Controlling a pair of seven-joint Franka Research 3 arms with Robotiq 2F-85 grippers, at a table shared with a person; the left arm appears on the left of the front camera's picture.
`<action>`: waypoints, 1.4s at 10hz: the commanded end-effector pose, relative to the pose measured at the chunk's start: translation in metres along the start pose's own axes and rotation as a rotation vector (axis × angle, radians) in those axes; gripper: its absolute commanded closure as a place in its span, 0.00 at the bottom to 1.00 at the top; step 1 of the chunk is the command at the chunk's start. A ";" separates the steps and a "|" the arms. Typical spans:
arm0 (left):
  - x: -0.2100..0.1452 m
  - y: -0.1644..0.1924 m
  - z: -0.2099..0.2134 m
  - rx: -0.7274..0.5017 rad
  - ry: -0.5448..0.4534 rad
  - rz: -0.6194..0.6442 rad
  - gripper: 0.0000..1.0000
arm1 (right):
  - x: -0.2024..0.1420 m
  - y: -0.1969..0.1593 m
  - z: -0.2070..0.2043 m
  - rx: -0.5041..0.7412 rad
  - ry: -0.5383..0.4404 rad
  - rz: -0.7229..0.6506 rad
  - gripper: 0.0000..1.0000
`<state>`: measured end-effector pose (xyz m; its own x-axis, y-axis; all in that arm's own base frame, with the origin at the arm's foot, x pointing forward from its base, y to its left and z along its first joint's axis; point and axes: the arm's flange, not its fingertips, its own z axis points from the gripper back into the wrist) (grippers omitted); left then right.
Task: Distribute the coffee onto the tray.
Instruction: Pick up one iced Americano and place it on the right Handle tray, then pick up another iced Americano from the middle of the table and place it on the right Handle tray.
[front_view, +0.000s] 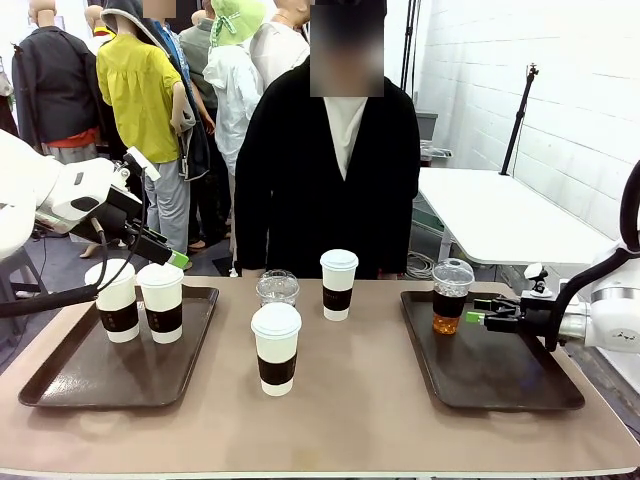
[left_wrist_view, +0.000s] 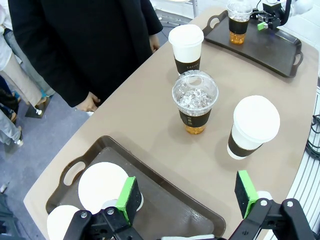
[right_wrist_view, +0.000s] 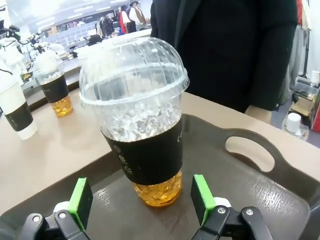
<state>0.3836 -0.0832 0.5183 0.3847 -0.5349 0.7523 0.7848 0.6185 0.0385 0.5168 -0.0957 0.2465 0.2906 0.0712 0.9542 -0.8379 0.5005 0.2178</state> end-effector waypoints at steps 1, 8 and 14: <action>-0.003 0.004 -0.001 -0.012 -0.004 -0.013 0.00 | -0.003 -0.004 0.000 0.005 -0.013 -0.006 0.00; -0.003 0.004 -0.001 -0.012 -0.004 -0.013 0.00 | -0.003 -0.004 0.000 0.005 -0.013 -0.006 0.00; -0.003 0.004 -0.001 -0.012 -0.004 -0.013 0.00 | -0.004 0.003 0.013 -0.001 0.000 0.016 0.00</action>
<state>0.3836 -0.0832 0.5183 0.3847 -0.5349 0.7523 0.7848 0.6186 0.0384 0.5164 -0.1008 0.2438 0.2921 0.0712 0.9537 -0.8344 0.5062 0.2178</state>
